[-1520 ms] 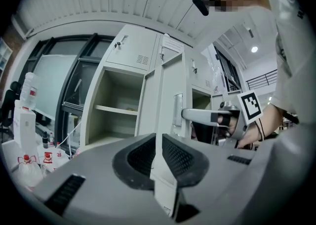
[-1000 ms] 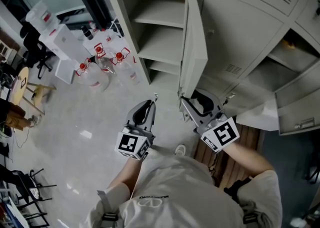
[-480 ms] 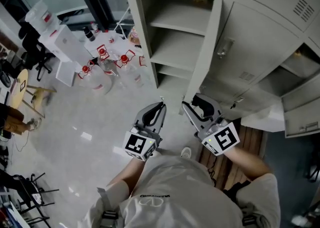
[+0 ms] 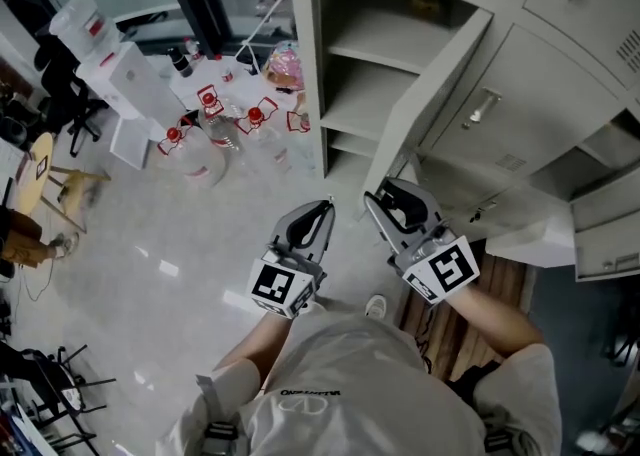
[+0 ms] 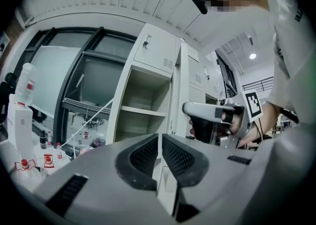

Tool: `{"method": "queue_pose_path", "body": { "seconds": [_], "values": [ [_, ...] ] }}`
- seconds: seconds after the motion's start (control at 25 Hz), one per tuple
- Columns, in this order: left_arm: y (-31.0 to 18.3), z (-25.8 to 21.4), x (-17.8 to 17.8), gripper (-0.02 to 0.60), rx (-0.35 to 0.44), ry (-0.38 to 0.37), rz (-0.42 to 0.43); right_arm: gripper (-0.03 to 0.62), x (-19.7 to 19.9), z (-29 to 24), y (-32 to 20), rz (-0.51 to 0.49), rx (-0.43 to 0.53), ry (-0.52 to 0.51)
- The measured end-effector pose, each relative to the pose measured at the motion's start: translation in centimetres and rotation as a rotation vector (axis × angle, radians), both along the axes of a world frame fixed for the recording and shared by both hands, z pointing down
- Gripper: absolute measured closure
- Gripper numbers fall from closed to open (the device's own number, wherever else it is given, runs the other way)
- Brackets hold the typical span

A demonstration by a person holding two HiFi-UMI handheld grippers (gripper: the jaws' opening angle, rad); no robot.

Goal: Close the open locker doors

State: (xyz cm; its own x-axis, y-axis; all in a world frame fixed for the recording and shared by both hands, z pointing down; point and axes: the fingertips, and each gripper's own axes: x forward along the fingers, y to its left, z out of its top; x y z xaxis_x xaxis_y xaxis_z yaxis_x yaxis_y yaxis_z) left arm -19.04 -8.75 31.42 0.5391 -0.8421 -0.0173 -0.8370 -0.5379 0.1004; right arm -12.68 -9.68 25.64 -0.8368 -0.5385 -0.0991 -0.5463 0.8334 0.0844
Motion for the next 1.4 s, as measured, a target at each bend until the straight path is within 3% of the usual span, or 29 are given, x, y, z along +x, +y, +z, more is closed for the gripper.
{"method": "queue_pose_path", "body": {
  "seconds": [0.52, 0.72, 1.4],
  "values": [
    [-3.5, -0.5, -4.1, 0.56, 0.029, -0.001, 0.037, 0.484, -5.6, 0.0, -4.8, 0.032, 0.008, 0.012],
    [-5.5, 0.2, -3.9, 0.575, 0.032, -0.041, 0.074, 0.487, -7.2, -0.1, -7.0, 0.063, 0.017, 0.02],
    [-13.8, 2.2, -3.3, 0.577, 0.032, -0.045, 0.113, 0.51, -10.0, -0.2, -13.7, 0.178, 0.027, 0.016]
  ]
}}
